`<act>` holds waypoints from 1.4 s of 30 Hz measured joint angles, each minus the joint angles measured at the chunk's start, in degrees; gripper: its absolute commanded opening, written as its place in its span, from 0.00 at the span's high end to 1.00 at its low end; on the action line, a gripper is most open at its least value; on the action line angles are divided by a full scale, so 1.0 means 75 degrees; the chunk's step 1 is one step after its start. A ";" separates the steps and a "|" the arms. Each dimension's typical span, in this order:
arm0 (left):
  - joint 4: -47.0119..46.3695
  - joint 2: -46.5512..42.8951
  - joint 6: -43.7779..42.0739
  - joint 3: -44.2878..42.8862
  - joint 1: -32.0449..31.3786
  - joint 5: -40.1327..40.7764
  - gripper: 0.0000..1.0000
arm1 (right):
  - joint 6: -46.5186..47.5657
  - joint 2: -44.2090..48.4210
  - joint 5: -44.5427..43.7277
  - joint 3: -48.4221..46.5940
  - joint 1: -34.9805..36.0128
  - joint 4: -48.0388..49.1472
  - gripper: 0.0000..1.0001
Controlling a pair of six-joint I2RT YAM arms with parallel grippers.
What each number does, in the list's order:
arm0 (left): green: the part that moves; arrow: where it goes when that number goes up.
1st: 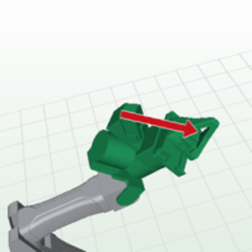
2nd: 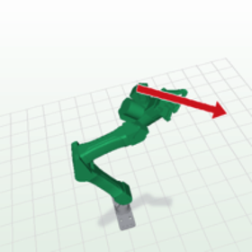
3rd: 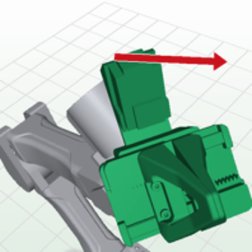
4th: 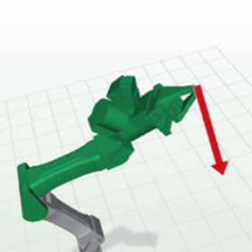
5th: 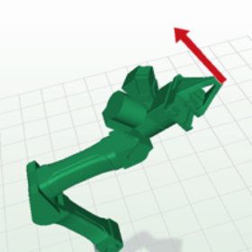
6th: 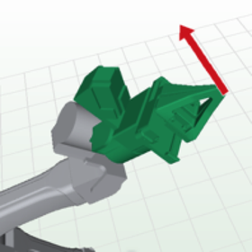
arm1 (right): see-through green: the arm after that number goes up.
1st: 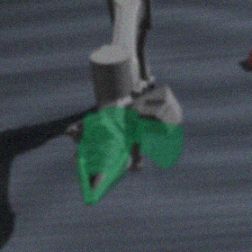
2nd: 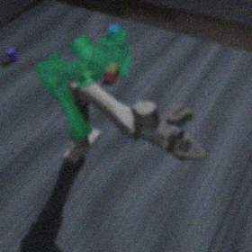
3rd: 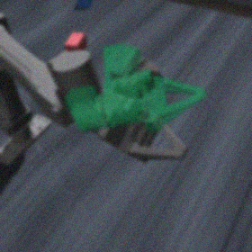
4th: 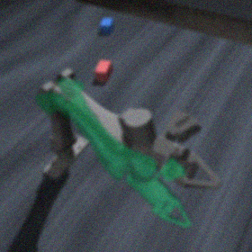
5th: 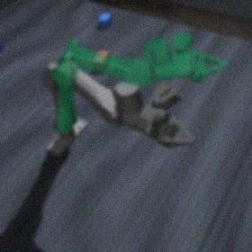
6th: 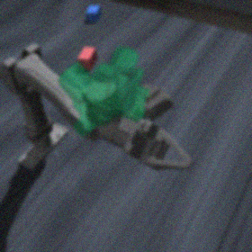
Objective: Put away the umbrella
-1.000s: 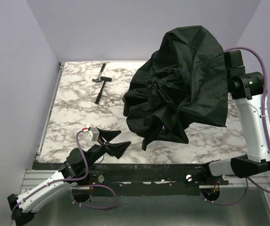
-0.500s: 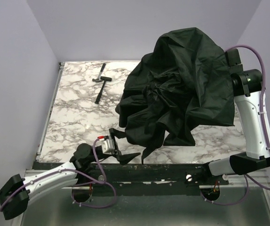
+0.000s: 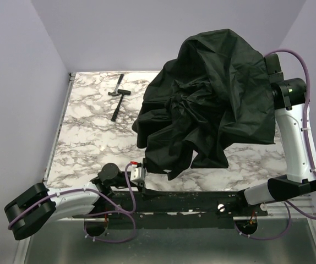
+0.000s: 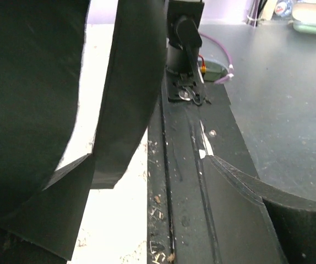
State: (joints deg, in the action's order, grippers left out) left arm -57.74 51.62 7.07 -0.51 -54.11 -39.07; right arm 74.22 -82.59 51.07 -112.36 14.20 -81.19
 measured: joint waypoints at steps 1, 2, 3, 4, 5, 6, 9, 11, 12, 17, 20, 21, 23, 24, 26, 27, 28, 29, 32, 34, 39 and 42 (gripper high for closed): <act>0.0009 0.0128 -0.0023 0.0000 0.0000 -0.0041 0.19 | 0.0000 0.0000 0.0035 0.0000 0.0000 0.0000 1.00; 0.0015 0.0259 -0.0050 0.0000 0.0000 -0.0067 0.19 | 0.0000 0.0000 0.0073 -0.0003 0.0000 0.0000 1.00; 0.0015 0.0370 -0.0079 0.0000 0.0000 -0.0076 0.18 | 0.0000 0.0000 0.0111 -0.0006 0.0000 0.0000 1.00; 0.0012 0.0469 -0.0122 0.0000 0.0000 -0.0076 0.18 | 0.0000 0.0000 0.0140 -0.0012 0.0000 0.0000 1.00; 0.0009 0.0525 -0.0184 0.0000 0.0000 -0.0073 0.18 | -0.0003 0.0000 0.0172 -0.0012 0.0003 0.0000 1.00; 0.0003 0.0551 -0.0251 0.0000 0.0000 -0.0064 0.18 | -0.0003 0.0003 0.0195 -0.0012 0.0012 0.0000 1.00; -0.0006 0.0504 -0.0449 0.0000 0.0000 -0.0026 0.18 | -0.0009 0.0012 0.0303 -0.0012 0.0047 0.0000 1.00; -0.0012 0.0469 -0.0562 0.0000 0.0000 -0.0023 0.19 | -0.0012 0.0029 0.0353 -0.0012 0.0067 0.0000 1.00; -0.0015 0.0466 -0.0600 -0.0003 0.0000 -0.0026 0.21 | -0.0015 0.0047 0.0379 -0.0012 0.0073 0.0000 1.00; -0.0102 0.0717 -0.0650 -0.0227 0.0000 -0.0356 0.32 | -0.0055 0.0096 0.0530 -0.0012 0.0102 0.0000 1.00; -0.0329 0.1058 -0.0583 -0.0274 0.0000 -0.0664 0.38 | -0.0099 0.0096 0.0536 -0.0015 0.0114 0.0000 1.00; -0.0367 0.1119 -0.0562 -0.0274 0.0000 -0.0717 0.40 | -0.0108 0.0096 0.0536 -0.0026 0.0114 -0.0003 1.00; -0.0402 0.1189 -0.0519 -0.0274 0.0000 -0.0793 0.43 | -0.0128 0.0096 0.0536 -0.0070 0.0114 0.0000 1.00; -0.0408 0.1198 -0.0490 -0.0274 0.0000 -0.0822 0.45 | -0.0146 0.0099 0.0536 -0.0096 0.0114 0.0000 1.00; -0.0379 0.1189 -0.0475 -0.0277 0.0000 -0.0883 0.47 | -0.0160 0.0111 0.0536 -0.0128 0.0114 0.0000 1.00; -0.0323 0.1177 -0.0484 -0.0289 0.0000 -0.0886 0.49 | -0.0169 0.0119 0.0536 -0.0134 0.0114 0.0000 1.00; -0.0227 0.1157 -0.0495 -0.0321 0.0000 -0.0889 0.49 | -0.0175 0.0128 0.0533 -0.0134 0.0114 0.0000 1.00; -0.0117 0.1125 -0.0519 -0.0364 0.0000 -0.0889 0.49 | -0.0178 0.0134 0.0536 -0.0137 0.0114 0.0000 1.00; 0.0085 0.1049 -0.0551 -0.0434 0.0000 -0.0889 0.51 | -0.0187 0.0154 0.0533 -0.0137 0.0114 0.0000 1.00; 0.0090 0.1040 -0.0539 -0.0434 0.0000 -0.0898 0.55 | -0.0207 0.0172 0.0533 -0.0137 0.0114 0.0000 1.00; 0.0041 0.1052 -0.0361 -0.0434 0.0000 -0.0991 0.65 | -0.0236 0.0204 0.0533 -0.0137 0.0114 0.0000 1.00; -0.0128 0.1157 -0.0134 -0.0437 0.0000 -0.1084 0.71 | -0.0236 0.0204 0.0533 -0.0137 0.0114 0.0000 1.00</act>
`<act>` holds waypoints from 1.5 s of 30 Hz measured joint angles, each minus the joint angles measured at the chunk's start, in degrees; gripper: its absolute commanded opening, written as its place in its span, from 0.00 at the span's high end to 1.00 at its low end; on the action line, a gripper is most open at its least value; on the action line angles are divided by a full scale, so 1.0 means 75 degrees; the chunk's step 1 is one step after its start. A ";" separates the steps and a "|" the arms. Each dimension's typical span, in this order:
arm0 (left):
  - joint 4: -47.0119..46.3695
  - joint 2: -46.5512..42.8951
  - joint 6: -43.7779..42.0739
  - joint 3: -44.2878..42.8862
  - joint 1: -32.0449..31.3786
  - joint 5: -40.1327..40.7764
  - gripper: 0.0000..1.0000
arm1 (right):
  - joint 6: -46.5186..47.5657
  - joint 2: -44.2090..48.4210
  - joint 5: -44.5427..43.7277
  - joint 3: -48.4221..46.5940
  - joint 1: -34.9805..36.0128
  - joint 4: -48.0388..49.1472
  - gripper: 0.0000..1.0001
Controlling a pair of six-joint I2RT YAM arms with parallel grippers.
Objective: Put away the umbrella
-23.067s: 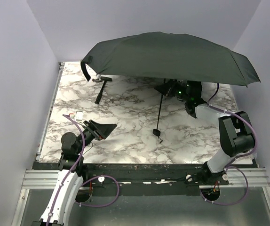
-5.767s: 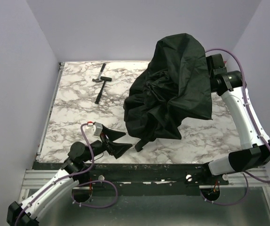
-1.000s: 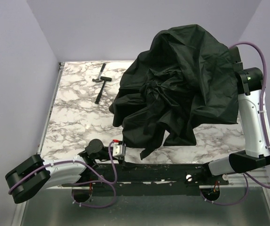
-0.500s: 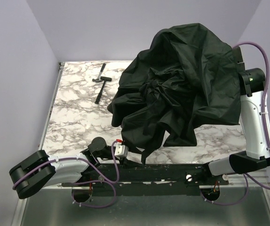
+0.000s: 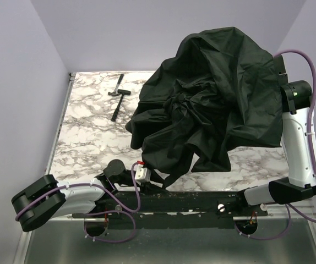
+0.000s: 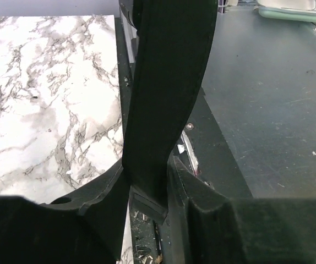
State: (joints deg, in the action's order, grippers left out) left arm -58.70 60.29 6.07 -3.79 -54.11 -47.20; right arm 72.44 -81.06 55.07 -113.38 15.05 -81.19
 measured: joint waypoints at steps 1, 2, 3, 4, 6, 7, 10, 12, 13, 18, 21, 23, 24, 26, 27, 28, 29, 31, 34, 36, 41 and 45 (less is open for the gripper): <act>-0.0067 0.0047 0.0087 0.0000 0.0000 -0.0012 0.73 | 0.0000 0.0000 0.0000 0.0000 0.0000 0.0000 1.00; -0.0119 0.0096 0.0149 -0.0003 0.0000 -0.0020 0.74 | 0.0000 -0.0003 0.0000 0.0000 0.0000 0.0000 1.00; -0.0207 0.0166 0.0254 -0.0012 -0.0003 -0.0032 0.74 | 0.0000 -0.0006 0.0000 0.0000 0.0000 0.0000 1.00; -0.0259 0.0216 0.0347 -0.0032 -0.0003 -0.0041 0.75 | 0.0000 -0.0023 0.0003 0.0000 0.0000 0.0000 1.00; -0.0379 0.0309 0.0533 -0.0087 -0.0035 -0.0041 0.78 | 0.0000 -0.0082 0.0009 0.0000 0.0000 0.0000 1.00; -0.0396 0.0341 0.0615 -0.0134 -0.0070 -0.0041 0.81 | 0.0000 -0.0131 0.0015 0.0000 0.0000 0.0000 1.00; -0.0443 0.0411 0.0752 -0.0256 -0.0172 -0.0012 0.88 | 0.0000 -0.0341 0.0038 0.0003 0.0000 0.0000 1.00; -0.0437 0.0425 0.0807 -0.0312 -0.0221 0.0079 0.94 | 0.0000 -0.0460 0.0044 0.0006 0.0000 0.0000 1.00; -0.0417 0.0420 0.0804 -0.0329 -0.0245 0.0178 0.99 | 0.0000 -0.0510 0.0044 0.0006 0.0000 0.0000 1.00; 0.0271 0.0023 0.0592 -0.0335 -0.0306 0.1061 1.00 | -0.0082 -0.0589 -0.0009 0.0012 0.0000 0.0003 1.00; 0.0988 -0.0670 0.0332 -0.0286 -0.0306 0.1932 1.00 | -0.0262 -0.0589 -0.0189 -0.0009 0.0000 0.0015 1.00; 0.1542 -0.1326 0.0119 -0.0195 -0.0312 0.2637 1.00 | -0.0425 -0.0589 -0.0405 -0.0073 0.0003 0.0015 1.00; 0.1830 -0.1725 0.0020 -0.0137 -0.0318 0.3010 1.00 | -0.0493 -0.0589 -0.0487 -0.0108 0.0000 0.0023 1.00; 0.2486 -0.2460 -0.0198 -0.0102 -0.0329 0.3739 1.00 | -0.0676 -0.0574 -0.0662 -0.0166 0.0000 0.0087 1.00; 0.2745 -0.2623 -0.0283 -0.0102 -0.0341 0.4065 1.00 | -0.0813 -0.0565 -0.0746 -0.0192 0.0003 0.0140 1.00; 0.2885 -0.2908 -0.0329 -0.0102 -0.0344 0.4246 1.00 | -0.0950 -0.0554 -0.0836 -0.0204 0.0003 0.0221 1.00; 0.3159 -0.3171 -0.0408 -0.0099 -0.0350 0.4625 1.00 | -0.1061 -0.0545 -0.0912 -0.0207 0.0003 0.0294 1.00; 0.3497 -0.3395 -0.0466 -0.0099 -0.0353 0.5071 1.00 | -0.1320 -0.0516 -0.1137 -0.0219 0.0003 0.0478 1.00; 0.3917 -0.3445 -0.0501 -0.0085 -0.0353 0.5729 1.00 | -0.1515 -0.0449 -0.1294 -0.0271 0.0000 0.0638 1.00; 0.4083 -0.3407 -0.0533 -0.0064 -0.0353 0.6135 1.00 | -0.1574 -0.0417 -0.1303 -0.0449 0.0000 0.0638 1.00; 0.4127 -0.3363 -0.0638 -0.0035 -0.0353 0.7102 1.00 | -0.1571 -0.0152 -0.1443 -0.0906 0.0000 0.0635 1.00; 0.3940 -0.3558 -0.0915 -0.0017 -0.0350 0.7927 1.00 | -0.1416 0.0207 -0.1501 -0.0901 0.0000 0.0507 1.00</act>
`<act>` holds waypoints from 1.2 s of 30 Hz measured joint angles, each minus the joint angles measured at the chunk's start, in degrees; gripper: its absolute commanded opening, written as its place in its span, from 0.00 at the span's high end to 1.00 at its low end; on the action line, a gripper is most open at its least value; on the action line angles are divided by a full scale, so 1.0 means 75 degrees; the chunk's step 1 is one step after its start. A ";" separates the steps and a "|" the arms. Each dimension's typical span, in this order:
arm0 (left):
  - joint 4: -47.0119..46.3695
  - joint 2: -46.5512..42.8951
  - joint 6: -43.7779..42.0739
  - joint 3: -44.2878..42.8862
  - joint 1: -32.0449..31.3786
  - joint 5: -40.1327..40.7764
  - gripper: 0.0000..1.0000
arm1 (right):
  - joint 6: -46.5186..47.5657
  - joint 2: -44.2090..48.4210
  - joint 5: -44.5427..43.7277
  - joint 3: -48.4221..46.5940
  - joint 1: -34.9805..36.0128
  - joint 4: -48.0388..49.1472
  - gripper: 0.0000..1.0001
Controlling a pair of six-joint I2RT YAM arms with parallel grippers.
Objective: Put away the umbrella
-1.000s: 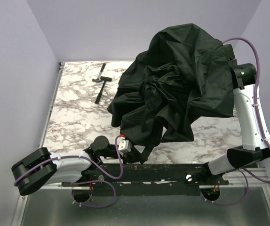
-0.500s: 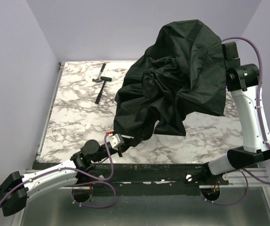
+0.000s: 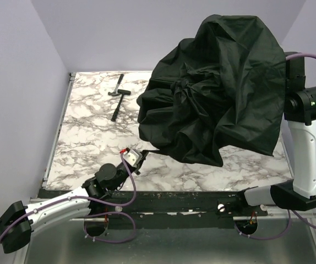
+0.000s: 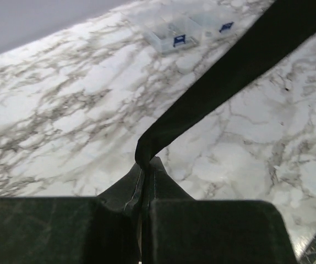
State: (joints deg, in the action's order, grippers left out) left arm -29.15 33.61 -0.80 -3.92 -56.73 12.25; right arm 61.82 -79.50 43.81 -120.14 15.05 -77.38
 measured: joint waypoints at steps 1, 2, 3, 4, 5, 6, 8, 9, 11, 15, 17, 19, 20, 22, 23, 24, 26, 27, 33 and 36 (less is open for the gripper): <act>-0.0076 -0.0015 -0.0058 0.0000 0.0006 0.0154 1.00 | 0.0026 0.0061 -0.0023 0.0020 0.0000 -0.0017 1.00; -0.0172 -0.0012 -0.0172 -0.0006 0.0055 0.0315 1.00 | 0.0050 0.0131 -0.0073 0.0055 0.0000 -0.0044 1.00; -0.0230 0.0000 -0.0239 -0.0017 0.0079 0.0385 1.00 | 0.0082 0.0184 -0.0131 0.0079 0.0000 -0.0076 1.00; -0.0297 0.0058 -0.0364 -0.0061 0.0143 0.0490 1.00 | 0.0099 0.0216 -0.0175 0.0079 0.0000 -0.0108 1.00; -0.0329 0.0189 -0.0460 -0.0166 0.0233 0.0557 1.00 | 0.0105 0.0239 -0.0224 0.0079 0.0000 -0.0122 1.00; -0.0341 0.0356 -0.0536 -0.0289 0.0341 0.0597 1.00 | 0.0105 0.0256 -0.0280 0.0079 0.0000 -0.0137 1.00; -0.0393 0.0749 -0.0708 -0.0606 0.0612 0.0664 1.00 | 0.0105 0.0274 -0.0388 0.0076 0.0000 -0.0163 1.00; -0.0393 0.1008 -0.0807 -0.0793 0.0775 0.0702 1.00 | 0.0105 0.0291 -0.0458 0.0076 0.0000 -0.0163 1.00; -0.0428 0.1268 -0.0938 -0.0982 0.1029 0.0743 1.00 | 0.0111 0.0323 -0.0583 0.0076 0.0000 -0.0172 1.00; -0.0507 0.1489 -0.1265 -0.1078 0.1469 0.0740 1.00 | 0.0204 0.0498 -0.0694 0.0169 0.0000 -0.0233 1.00; -0.0504 0.1515 -0.1413 -0.1099 0.1524 0.0702 1.00 | 0.0306 0.0600 -0.0699 0.0242 0.0000 -0.0315 1.00; -0.0516 0.1623 -0.1562 -0.1183 0.1609 0.0603 1.00 | 0.0423 0.0682 -0.0682 0.0318 0.0000 -0.0382 1.00; -0.0539 0.1719 -0.1635 -0.1236 0.1649 0.0522 1.00 | 0.0463 0.0717 -0.0662 0.0364 0.0000 -0.0405 1.00; -0.0565 0.1990 -0.1775 -0.1376 0.1737 0.0411 1.00 | 0.0583 0.0801 -0.0606 0.0539 0.0000 -0.0431 1.00; -0.0621 0.2136 -0.1883 -0.1428 0.1772 0.0326 1.00 | 0.0650 0.0845 -0.0574 0.0670 0.0000 -0.0440 1.00; -0.0676 0.2273 -0.1964 -0.1454 0.1798 0.0271 1.00 | 0.0714 0.0880 -0.0539 0.0804 0.0000 -0.0455 1.00; -0.0734 0.2500 -0.2189 -0.1521 0.1848 0.0160 1.00 | 0.0819 0.0938 -0.0481 0.1110 0.0000 -0.0472 1.00; -0.0746 0.2556 -0.2256 -0.1539 0.1871 0.0122 1.00 | 0.0868 0.0968 -0.0458 0.1285 0.0000 -0.0478 1.00; -0.0982 0.2681 -0.2812 -0.1635 0.2092 -0.0175 1.00 | 0.1110 0.1107 -0.0332 0.2040 0.0000 -0.0542 1.00; -0.1198 0.3028 -0.2958 -0.1886 0.2401 -0.0425 1.00 | 0.1169 0.1218 -0.0131 0.2162 0.0000 -0.0557 1.00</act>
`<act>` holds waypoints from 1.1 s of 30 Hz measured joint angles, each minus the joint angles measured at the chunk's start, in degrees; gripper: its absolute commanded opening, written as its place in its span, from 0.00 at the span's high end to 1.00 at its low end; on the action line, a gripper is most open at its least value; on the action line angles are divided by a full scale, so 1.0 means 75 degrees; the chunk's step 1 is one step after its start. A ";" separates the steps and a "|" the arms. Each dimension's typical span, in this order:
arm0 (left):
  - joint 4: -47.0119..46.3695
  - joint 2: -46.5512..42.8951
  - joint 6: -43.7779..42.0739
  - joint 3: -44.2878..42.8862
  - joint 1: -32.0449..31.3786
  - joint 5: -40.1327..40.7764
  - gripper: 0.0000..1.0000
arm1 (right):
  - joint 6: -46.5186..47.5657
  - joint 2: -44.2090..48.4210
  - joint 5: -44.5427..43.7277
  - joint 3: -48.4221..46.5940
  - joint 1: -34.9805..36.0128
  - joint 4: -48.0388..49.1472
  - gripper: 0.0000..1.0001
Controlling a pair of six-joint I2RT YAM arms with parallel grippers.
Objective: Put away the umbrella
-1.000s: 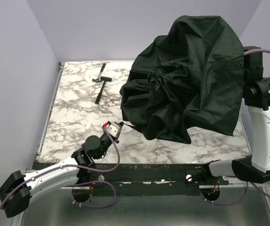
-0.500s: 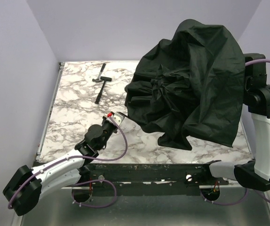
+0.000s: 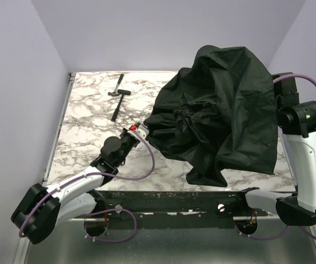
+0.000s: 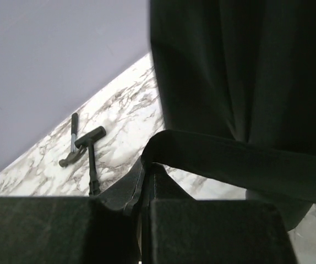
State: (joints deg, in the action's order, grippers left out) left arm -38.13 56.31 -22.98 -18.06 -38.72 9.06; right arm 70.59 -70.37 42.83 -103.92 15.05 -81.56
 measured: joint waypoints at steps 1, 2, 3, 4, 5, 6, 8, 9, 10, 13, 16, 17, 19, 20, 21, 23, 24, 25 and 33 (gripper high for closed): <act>-0.0061 0.0093 -0.0020 -0.0058 0.0073 -0.0058 1.00 | 0.0006 0.0058 0.0085 0.0035 0.0000 0.0000 1.00; -0.0149 0.0254 -0.0044 -0.0146 0.0152 -0.0198 1.00 | 0.0009 0.0117 0.0187 0.0076 0.0000 0.0000 1.00; -0.0230 0.0425 -0.0061 -0.0236 0.0224 -0.0353 1.00 | 0.0020 0.0178 0.0283 0.0117 0.0000 -0.0003 1.00; -0.0309 0.0632 -0.0082 -0.0347 0.0277 -0.0525 1.00 | 0.0032 0.0233 0.0388 0.0157 0.0000 -0.0003 1.00; -0.0367 0.0804 -0.0105 -0.0437 0.0294 -0.0697 1.00 | 0.0044 0.0274 0.0478 0.0187 0.0003 -0.0003 1.00; -0.0417 0.0976 -0.0119 -0.0525 0.0297 -0.0854 1.00 | 0.0052 0.0303 0.0551 0.0221 0.0003 -0.0003 1.00; -0.0618 0.1265 -0.0137 -0.0629 0.0315 -0.1113 1.00 | 0.0055 0.0356 0.0667 0.0356 0.0044 0.0009 1.00; -0.0708 0.1349 -0.0140 -0.0644 0.0318 -0.1189 1.00 | 0.0058 0.0388 0.0705 0.0487 0.0085 0.0009 1.00; -0.0810 0.1431 -0.0134 -0.0650 0.0344 -0.1326 1.00 | 0.0058 0.0417 0.0723 0.0662 0.0140 0.0017 1.00; -0.1271 0.1495 -0.0085 -0.0615 0.0536 -0.1711 1.00 | 0.0117 0.0536 0.0731 0.1440 0.0254 0.0020 1.00; -0.1725 0.1492 0.0076 -0.0615 0.0810 -0.2189 1.00 | 0.0195 0.0600 0.0726 0.2157 0.0341 0.0003 1.00; -0.1874 0.1492 0.0152 -0.0612 0.0930 -0.2387 1.00 | 0.0207 0.0618 0.0726 0.2331 0.0388 -0.0003 1.00; -0.2092 0.1495 0.0286 -0.0609 0.1107 -0.2728 1.00 | 0.0236 0.0691 0.0731 0.2565 0.0478 0.0000 1.00; -0.2145 0.1498 0.0344 -0.0609 0.1169 -0.2879 1.00 | 0.0262 0.0746 0.0746 0.2643 0.0530 0.0000 1.00; -0.2174 0.1518 0.0391 -0.0615 0.1215 -0.3037 1.00 | 0.0289 0.0804 0.0772 0.2702 0.0597 0.0000 1.00; -0.2194 0.1635 0.0449 -0.0650 0.1262 -0.3279 1.00 | 0.0379 0.0906 0.0889 0.2745 0.0764 -0.0003 1.00; -0.2194 0.1731 0.0481 -0.0679 0.1262 -0.3395 1.00 | 0.0417 0.0944 0.0962 0.2745 0.0831 -0.0003 1.00; -0.2189 0.1833 0.0539 -0.0717 0.1262 -0.3512 1.00 | 0.0463 0.0970 0.1029 0.2745 0.0889 0.0000 1.00; -0.2428 0.2270 0.0956 -0.0796 0.1285 -0.4048 1.00 | 0.0752 0.1005 0.1099 0.3754 0.1711 0.0064 1.00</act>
State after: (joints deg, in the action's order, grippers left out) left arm -56.34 73.34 -15.81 -24.03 -29.08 -21.30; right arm 76.23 -62.83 51.07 -75.77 27.88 -81.08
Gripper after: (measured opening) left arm 0.009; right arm 0.069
